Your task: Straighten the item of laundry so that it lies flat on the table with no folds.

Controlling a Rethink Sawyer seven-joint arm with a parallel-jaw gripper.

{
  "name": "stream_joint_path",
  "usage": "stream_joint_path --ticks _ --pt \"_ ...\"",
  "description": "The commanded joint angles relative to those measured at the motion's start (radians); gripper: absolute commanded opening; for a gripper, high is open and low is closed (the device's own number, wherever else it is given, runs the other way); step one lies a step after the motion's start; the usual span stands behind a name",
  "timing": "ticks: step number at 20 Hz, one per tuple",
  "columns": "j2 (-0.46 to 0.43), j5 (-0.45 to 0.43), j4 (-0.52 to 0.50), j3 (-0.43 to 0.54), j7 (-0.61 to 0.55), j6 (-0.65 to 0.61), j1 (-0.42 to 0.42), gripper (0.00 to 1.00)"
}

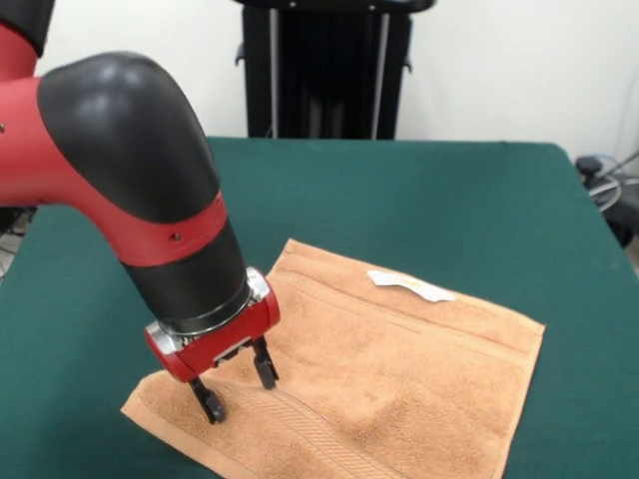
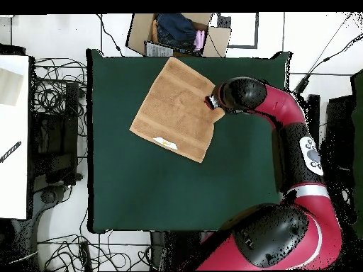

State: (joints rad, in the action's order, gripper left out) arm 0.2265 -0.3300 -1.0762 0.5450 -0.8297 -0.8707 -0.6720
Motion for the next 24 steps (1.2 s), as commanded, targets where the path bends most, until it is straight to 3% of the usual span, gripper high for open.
stream_joint_path --ticks 1,24 --pt "-0.069 -0.054 0.023 -0.026 -0.041 0.078 0.036 1.00" --pt "-0.169 -0.058 0.118 0.002 0.002 0.118 0.031 1.00"
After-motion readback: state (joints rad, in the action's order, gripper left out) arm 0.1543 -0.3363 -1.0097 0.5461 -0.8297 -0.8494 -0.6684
